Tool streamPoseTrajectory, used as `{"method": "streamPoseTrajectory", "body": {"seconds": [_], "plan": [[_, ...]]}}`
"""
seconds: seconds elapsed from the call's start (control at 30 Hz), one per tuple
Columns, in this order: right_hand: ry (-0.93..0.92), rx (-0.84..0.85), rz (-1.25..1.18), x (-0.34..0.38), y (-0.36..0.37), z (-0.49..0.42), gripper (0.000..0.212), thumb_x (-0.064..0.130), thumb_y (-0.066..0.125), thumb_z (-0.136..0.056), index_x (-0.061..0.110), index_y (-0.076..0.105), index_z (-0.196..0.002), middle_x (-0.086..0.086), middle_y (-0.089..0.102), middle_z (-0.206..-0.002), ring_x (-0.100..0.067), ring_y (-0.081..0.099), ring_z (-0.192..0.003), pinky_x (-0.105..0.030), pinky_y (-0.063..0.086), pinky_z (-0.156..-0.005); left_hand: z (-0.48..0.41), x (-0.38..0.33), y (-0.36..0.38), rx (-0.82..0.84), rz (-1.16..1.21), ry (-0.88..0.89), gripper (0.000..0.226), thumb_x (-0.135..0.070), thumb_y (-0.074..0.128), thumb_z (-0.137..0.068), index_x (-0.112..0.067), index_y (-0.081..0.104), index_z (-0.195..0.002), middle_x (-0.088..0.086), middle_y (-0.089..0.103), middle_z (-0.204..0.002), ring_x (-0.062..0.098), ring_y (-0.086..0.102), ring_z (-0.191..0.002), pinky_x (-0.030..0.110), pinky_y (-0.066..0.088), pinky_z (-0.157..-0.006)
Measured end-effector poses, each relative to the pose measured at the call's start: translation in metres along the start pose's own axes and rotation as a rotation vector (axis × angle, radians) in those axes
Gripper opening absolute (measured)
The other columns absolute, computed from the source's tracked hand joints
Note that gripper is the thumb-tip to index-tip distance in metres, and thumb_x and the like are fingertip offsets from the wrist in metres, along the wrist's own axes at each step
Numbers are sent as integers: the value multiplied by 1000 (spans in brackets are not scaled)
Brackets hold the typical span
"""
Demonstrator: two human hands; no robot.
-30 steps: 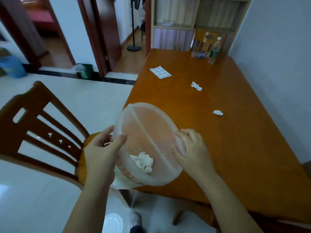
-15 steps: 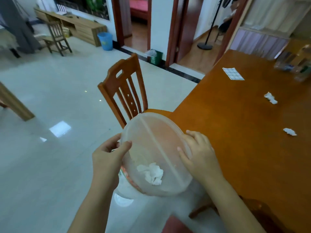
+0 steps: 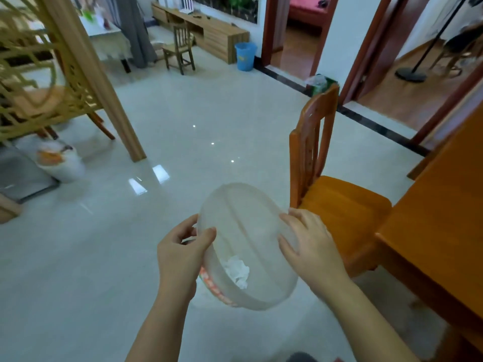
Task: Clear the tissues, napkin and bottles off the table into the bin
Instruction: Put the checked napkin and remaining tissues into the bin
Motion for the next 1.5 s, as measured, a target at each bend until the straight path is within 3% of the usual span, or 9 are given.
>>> {"method": "streamPoseTrajectory", "body": {"seconds": [0.07, 0.17, 0.3, 0.43, 0.63, 0.83, 0.97, 1.17, 1.5], "plan": [[0, 28, 20, 14, 16, -22, 39, 32, 49, -88, 19, 47, -126, -3, 47, -134, -19, 37, -124, -33, 29, -104, -28, -4, -14, -29, -15, 12, 31, 0, 72, -70, -21, 72, -94, -11, 59, -54, 6, 58, -48, 15, 45, -46], [1, 36, 37, 26, 33, -60, 40, 31, 51, -88, 17, 49, -125, -6, 49, -133, -21, 39, -123, -35, 32, -103, -71, -9, -20, -66, -44, 21, 35, -5, 75, -67, -21, 72, -97, -4, 58, -64, 6, 57, -50, 15, 46, -48], [24, -5, 23, 24, 47, -121, 39, 30, 54, -86, 16, 52, -123, -7, 53, -130, -23, 45, -120, -35, 35, -99, -131, -15, -5, -76, -51, 18, 36, -18, 74, -57, -29, 73, -91, -10, 60, -58, 10, 59, -54, 21, 49, -52], [-5, -24, 9, 10, 58, -200, 39, 23, 56, -85, 10, 52, -122, -13, 54, -128, -28, 46, -119, -40, 36, -100, -201, -26, 32, -82, -38, 31, 29, -4, 73, -70, -25, 73, -90, -5, 57, -61, 9, 58, -52, 20, 48, -49], [-6, -108, -50, -8, 51, -328, 38, 17, 60, -82, 7, 55, -118, -18, 56, -122, -32, 48, -116, -43, 39, -97, -299, -67, 102, -73, 12, 39, 31, -1, 71, -72, -16, 71, -99, 2, 56, -69, 9, 58, -54, 19, 49, -51], [27, -183, -6, -29, 41, -418, 40, 20, 61, -82, 8, 54, -119, -16, 56, -123, -31, 49, -116, -42, 41, -96, -379, -96, 167, 0, 26, 61, 29, 1, 71, -71, -22, 71, -88, -9, 52, -57, 6, 54, -46, 15, 44, -45], [74, -224, 39, -50, 38, -468, 40, 19, 61, -82, 7, 54, -119, -19, 57, -123, -33, 50, -115, -43, 41, -97, -436, -104, 213, 64, -16, 44, 30, -2, 72, -72, -16, 70, -99, 2, 54, -71, 6, 57, -50, 17, 47, -48], [148, -324, 131, -79, 38, -558, 39, 11, 70, -73, 2, 60, -110, -22, 62, -112, -38, 58, -105, -49, 47, -86, -534, -113, 290, 213, -53, 2, 33, -7, 73, -72, -18, 68, -103, 3, 59, -77, 11, 62, -61, 26, 49, -56], [391, -415, 219, -133, 14, -707, 37, 11, 67, -76, 2, 59, -111, -21, 61, -116, -37, 56, -108, -47, 44, -92, -680, -146, 442, 512, -70, 0, 36, -3, 73, -71, -15, 68, -105, 1, 56, -77, 0, 59, -50, 12, 46, -47]]}}
Point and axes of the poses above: each hand's wrist, its own z-axis away from the middle knuckle, its own y-axis out of the palm, x = y × z, the point moved 1 cm from there along -z, towards the middle knuckle
